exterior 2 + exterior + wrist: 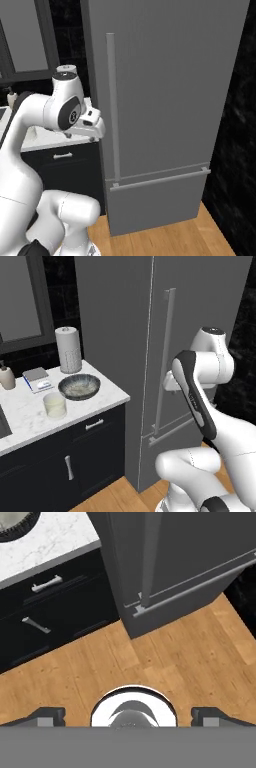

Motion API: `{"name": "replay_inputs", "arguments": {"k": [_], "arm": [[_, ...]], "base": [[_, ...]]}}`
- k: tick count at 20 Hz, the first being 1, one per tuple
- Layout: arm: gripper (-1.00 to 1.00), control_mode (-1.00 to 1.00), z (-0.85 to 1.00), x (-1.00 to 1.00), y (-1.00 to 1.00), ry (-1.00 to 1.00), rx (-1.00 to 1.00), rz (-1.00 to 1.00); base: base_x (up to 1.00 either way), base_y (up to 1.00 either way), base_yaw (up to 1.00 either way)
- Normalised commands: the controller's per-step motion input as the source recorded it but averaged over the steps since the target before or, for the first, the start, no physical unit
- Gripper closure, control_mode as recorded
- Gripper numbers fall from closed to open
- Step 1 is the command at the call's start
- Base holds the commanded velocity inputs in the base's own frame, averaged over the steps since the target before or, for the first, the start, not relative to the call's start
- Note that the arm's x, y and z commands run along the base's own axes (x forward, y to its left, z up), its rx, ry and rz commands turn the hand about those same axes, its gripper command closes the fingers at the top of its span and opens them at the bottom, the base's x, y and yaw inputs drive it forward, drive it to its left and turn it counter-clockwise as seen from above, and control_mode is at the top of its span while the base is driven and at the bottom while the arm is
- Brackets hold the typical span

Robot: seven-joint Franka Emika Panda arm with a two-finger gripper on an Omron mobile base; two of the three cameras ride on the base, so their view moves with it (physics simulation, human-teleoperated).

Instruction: Grab a lemon wedge from the fridge and one ice cube from the ice bowl, and put them in the glass of lemonade.

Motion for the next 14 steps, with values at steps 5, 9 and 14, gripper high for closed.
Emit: {"name": "replay_inputs", "arguments": {"k": [5,9,14], "arm": [[-1.00,-1.00,0.94,0.04,0.00,-0.27,-0.13,0.12],[-1.00,-1.00,0.93,0.54,0.00,-0.04,-0.13,0.10],[-1.00,-1.00,-0.07,0.84,-0.26,-0.04,-0.02,0.11]], "base": [[0.00,0.00,0.00],[0.00,0.00,0.00],[0.00,0.00,0.00]]}}
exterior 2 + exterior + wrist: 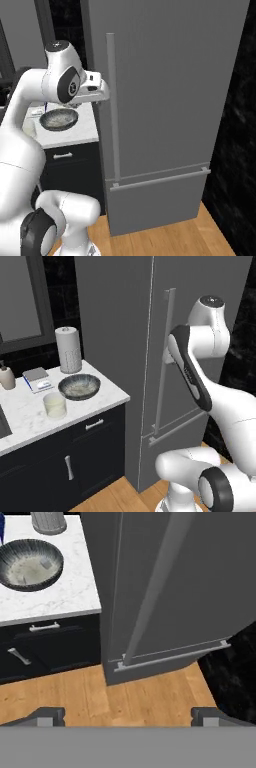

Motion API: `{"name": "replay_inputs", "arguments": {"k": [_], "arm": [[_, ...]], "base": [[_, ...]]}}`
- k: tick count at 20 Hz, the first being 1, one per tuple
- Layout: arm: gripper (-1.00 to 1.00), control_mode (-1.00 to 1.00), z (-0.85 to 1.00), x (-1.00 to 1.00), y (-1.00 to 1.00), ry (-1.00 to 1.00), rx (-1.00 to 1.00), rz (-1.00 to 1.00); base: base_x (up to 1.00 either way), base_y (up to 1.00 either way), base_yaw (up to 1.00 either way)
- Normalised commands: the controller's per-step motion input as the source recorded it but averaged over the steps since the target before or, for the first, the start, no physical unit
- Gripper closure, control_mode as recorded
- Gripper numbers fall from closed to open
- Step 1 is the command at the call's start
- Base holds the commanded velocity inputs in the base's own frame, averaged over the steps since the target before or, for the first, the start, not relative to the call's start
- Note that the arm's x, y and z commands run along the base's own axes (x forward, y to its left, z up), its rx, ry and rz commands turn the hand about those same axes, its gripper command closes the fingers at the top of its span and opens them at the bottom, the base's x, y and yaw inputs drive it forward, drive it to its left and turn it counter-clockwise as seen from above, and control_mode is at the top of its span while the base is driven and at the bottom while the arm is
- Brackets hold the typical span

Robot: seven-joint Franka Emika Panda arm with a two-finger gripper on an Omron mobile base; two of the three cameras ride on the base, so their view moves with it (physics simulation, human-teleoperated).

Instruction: Grab a lemon wedge from the fridge and one ice cube from the ice bowl, and put them in the glass of lemonade.

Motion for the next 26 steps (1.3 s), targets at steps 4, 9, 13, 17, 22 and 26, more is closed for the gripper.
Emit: {"name": "replay_inputs", "arguments": {"k": [4,9,13,17,22,26], "arm": [[-1.00,-1.00,-0.68,0.87,-0.40,-0.13,0.15,0.12],[-1.00,-1.00,-0.43,0.94,-0.16,-0.07,0.28,0.14],[-1.00,-1.00,0.03,0.43,0.00,-0.01,0.05,0.24],[-1.00,-1.00,0.24,0.24,0.08,0.00,0.00,0.04],[-1.00,-1.00,0.03,0.54,0.10,-0.06,0.00,0.00],[-1.00,-1.00,-0.26,0.87,0.02,-0.09,0.00,0.00]], "base": [[0.00,0.00,0.00],[0.00,0.00,0.00],[0.00,0.00,0.00],[0.00,0.00,0.00],[0.00,0.00,0.00],[0.00,0.00,0.00]]}}
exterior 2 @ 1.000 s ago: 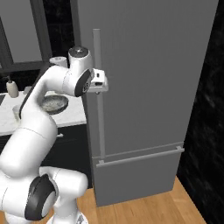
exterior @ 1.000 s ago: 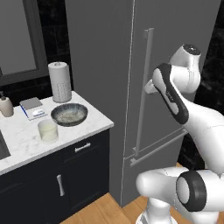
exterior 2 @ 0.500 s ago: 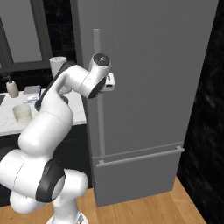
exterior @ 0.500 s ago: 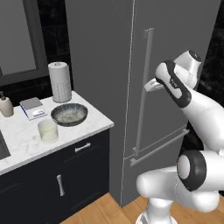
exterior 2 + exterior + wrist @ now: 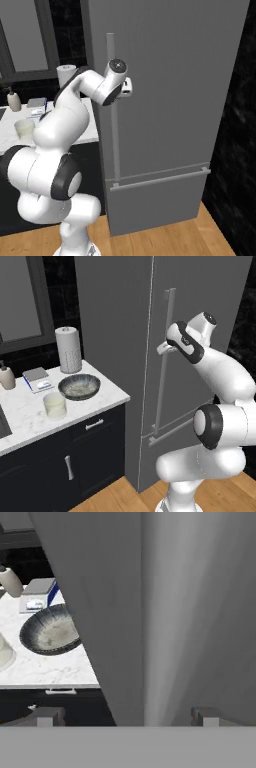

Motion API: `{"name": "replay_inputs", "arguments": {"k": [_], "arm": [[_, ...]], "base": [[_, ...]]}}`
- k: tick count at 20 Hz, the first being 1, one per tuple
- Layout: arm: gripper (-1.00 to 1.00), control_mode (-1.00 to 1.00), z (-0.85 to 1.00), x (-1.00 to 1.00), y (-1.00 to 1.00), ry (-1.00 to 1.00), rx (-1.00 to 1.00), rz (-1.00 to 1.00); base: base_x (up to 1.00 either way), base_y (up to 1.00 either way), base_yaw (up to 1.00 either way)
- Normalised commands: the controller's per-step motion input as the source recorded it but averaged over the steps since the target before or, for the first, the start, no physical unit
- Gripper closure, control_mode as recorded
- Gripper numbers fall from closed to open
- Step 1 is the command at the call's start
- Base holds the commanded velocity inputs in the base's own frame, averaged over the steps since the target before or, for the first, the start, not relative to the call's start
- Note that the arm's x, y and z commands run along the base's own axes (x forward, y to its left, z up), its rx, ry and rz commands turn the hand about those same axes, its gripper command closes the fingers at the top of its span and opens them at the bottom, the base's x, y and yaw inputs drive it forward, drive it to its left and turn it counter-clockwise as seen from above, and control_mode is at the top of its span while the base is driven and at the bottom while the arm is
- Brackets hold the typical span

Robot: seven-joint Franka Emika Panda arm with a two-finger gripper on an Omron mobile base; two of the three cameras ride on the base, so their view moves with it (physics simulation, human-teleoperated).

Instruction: Grab a lemon wedge from the fridge and one ice cube from the ice bowl, and put them in the glass of lemonade.

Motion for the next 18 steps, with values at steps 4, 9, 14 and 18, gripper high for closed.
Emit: {"name": "replay_inputs", "arguments": {"k": [4,9,14,18], "arm": [[-1.00,-1.00,0.00,0.18,-0.04,0.00,0.00,0.00],[-1.00,-1.00,-0.06,0.44,0.00,-0.01,0.00,0.00],[-1.00,-1.00,-0.29,0.59,0.00,0.00,0.00,0.00],[-1.00,-1.00,-0.42,0.32,0.00,-0.08,0.00,0.00]], "base": [[0.00,0.00,0.00],[0.00,0.00,0.00],[0.00,0.00,0.00],[0.00,0.00,0.00]]}}
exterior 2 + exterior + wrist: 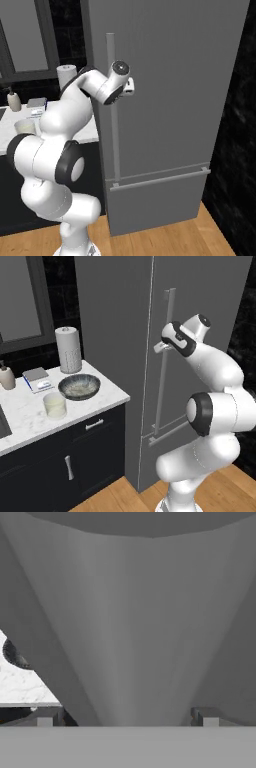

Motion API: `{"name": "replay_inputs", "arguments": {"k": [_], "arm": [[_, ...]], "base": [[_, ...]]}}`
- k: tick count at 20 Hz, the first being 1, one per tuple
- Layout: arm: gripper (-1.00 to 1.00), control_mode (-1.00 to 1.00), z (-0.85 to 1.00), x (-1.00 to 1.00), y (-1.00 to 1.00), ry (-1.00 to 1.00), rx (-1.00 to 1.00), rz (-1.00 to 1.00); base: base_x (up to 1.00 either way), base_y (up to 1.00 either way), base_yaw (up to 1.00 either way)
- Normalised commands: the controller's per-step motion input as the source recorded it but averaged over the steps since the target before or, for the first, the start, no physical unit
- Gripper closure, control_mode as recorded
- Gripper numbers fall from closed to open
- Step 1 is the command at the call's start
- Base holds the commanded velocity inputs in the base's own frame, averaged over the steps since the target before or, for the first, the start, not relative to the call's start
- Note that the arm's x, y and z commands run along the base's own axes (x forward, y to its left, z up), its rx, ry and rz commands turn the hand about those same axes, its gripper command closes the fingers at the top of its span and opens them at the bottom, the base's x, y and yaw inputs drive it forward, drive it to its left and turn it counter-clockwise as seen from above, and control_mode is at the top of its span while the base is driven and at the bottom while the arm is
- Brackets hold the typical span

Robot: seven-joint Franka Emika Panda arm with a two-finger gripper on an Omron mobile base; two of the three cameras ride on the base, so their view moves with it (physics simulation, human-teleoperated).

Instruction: Grab a lemon wedge from the fridge and one ice cube from the ice bowl, and put them in the glass of lemonade.

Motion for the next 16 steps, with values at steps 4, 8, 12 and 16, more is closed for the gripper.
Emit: {"name": "replay_inputs", "arguments": {"k": [4,8,12,16], "arm": [[-1.00,-1.00,-0.33,0.08,0.00,-0.15,0.05,0.00],[1.00,-1.00,-0.10,0.09,0.00,-0.04,0.01,0.00],[1.00,-1.00,0.00,0.01,0.00,0.00,0.00,0.00],[1.00,-1.00,-0.02,0.00,-0.40,0.00,0.00,-0.02]], "base": [[0.00,0.00,0.00],[0.00,0.00,0.00],[0.00,0.00,0.00],[0.00,0.00,0.00]]}}
